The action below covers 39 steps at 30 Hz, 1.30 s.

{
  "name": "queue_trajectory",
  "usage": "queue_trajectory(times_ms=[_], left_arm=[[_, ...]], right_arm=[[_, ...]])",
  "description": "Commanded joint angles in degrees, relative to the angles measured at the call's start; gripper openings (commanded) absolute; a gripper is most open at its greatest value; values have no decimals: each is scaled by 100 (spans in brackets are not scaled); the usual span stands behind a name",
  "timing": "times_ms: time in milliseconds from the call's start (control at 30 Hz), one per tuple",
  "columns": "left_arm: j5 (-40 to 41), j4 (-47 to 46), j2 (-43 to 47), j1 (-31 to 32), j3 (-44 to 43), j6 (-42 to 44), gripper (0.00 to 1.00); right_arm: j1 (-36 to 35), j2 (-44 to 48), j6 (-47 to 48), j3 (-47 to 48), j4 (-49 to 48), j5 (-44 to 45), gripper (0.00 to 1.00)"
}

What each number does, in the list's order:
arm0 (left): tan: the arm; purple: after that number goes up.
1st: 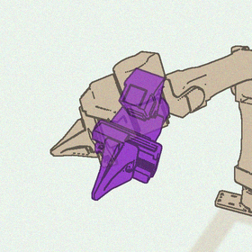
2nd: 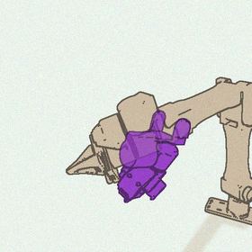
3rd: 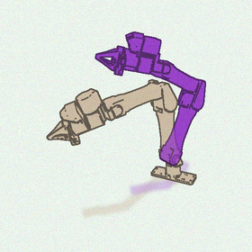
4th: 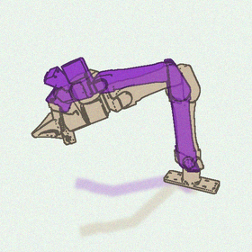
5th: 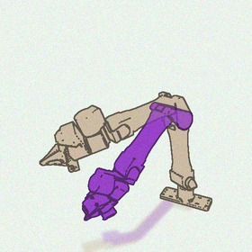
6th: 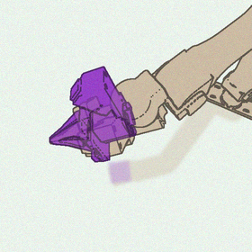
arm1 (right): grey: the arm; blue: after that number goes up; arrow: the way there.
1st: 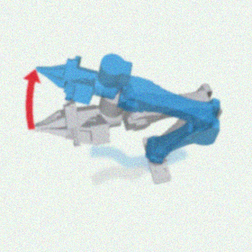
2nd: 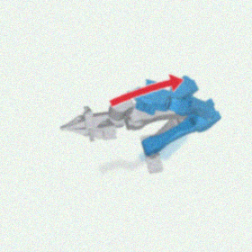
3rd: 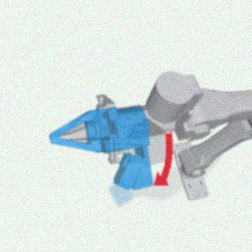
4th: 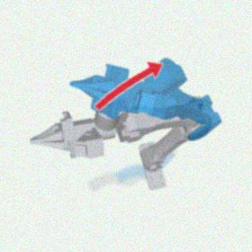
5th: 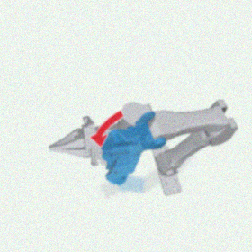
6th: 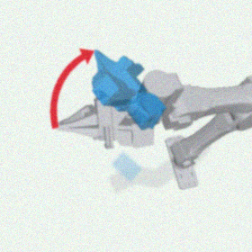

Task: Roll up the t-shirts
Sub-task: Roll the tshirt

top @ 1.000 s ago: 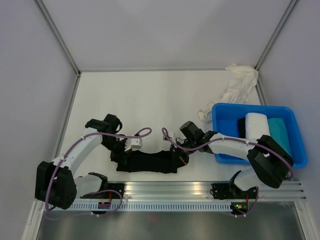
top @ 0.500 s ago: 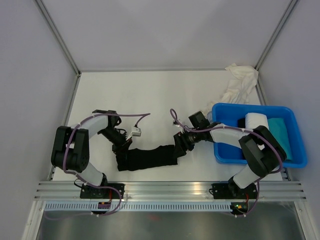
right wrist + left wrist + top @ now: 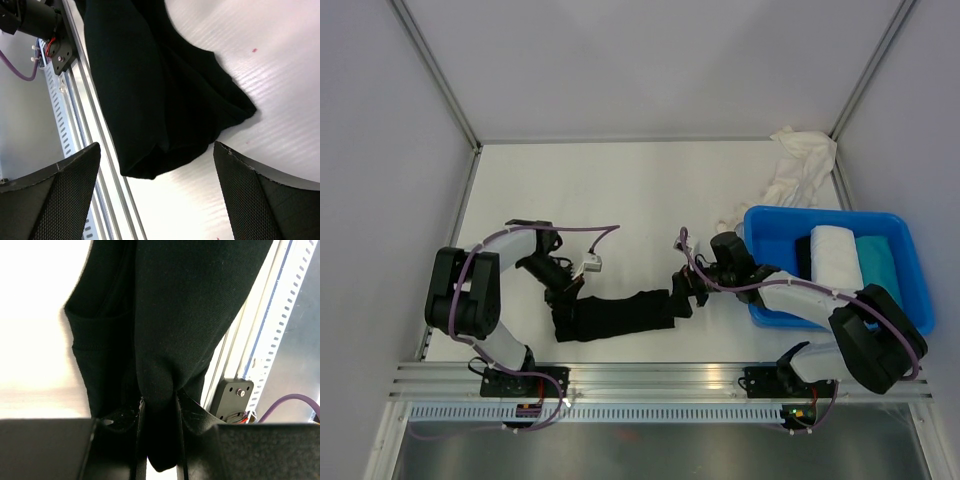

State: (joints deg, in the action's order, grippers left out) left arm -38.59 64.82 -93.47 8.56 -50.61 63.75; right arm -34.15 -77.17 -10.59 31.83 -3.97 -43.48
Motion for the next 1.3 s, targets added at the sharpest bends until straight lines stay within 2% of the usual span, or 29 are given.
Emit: queue_trajectory(times_ms=[0, 33, 67, 100, 133, 167, 233, 300, 367, 400, 467, 633, 733, 800, 833, 900, 967, 1100, 1200, 1267], left_arm=[[27, -259, -66, -117, 25, 138, 23], [18, -259, -49, -126, 34, 147, 23], [35, -259, -40, -135, 42, 147, 23], [27, -259, -5, -135, 51, 156, 23], [36, -259, 4, -135, 51, 164, 24], [62, -259, 22, -135, 51, 130, 24], [106, -259, 101, -135, 34, 25, 28], [176, -259, 197, -144, -1, -81, 46], [89, -250, 452, -266, -2, -283, 59], [36, -250, 566, -328, 16, -327, 62], [-165, -250, 996, -494, 42, -503, 66], [-457, -303, 1840, -777, 200, -1248, 68], [-343, -461, 2315, -785, 437, -1593, 68], [-80, -689, 2395, -794, 718, -1750, 65], [78, -751, 2360, -785, 789, -1795, 54], [237, -944, 2176, -794, 860, -1996, 41], [326, -1067, 2018, -794, 816, -2068, 36], [150, -1121, 2043, -794, 649, -2042, 37], [-235, -832, 2209, -785, 605, -1692, 28], [-324, -717, 2298, -785, 649, -1533, 14]], right_arm=[[-240, -122, -198, -125, -1070, 7, 98], [-337, -193, -198, -107, -1210, 33, 93], [-364, -272, -198, -107, -1316, -11, 64], [-364, -438, -233, -107, -1413, -37, 41], [-364, -527, -268, -55, -1510, 50, 10], [-364, -588, -407, -46, -1606, 33, 1], [-364, -685, -566, -11, -1782, 15, 0], [-364, -668, -847, -28, -2037, 50, 0], [-355, -659, -1058, -46, -2091, 68, 0], [-338, -659, -1312, -46, -2091, 68, 0], [-285, -651, -1594, -72, -2082, 164, 0], [-241, -581, -2902, -396, -2600, 358, 0], [-241, -440, -3132, -520, -2364, 533, 0], [-241, -343, -3247, -625, -2249, 552, 0], [-241, -326, -3291, -635, -2110, 508, 0], [-241, -290, -3274, -591, -1803, 420, 0], [-250, -229, -3196, -547, -1371, 288, 0], [-443, 78, -3186, -582, -958, 305, 0], [-539, 394, -3397, -599, -712, 367, 0], [-619, 710, -3476, -538, -492, 411, 0]])
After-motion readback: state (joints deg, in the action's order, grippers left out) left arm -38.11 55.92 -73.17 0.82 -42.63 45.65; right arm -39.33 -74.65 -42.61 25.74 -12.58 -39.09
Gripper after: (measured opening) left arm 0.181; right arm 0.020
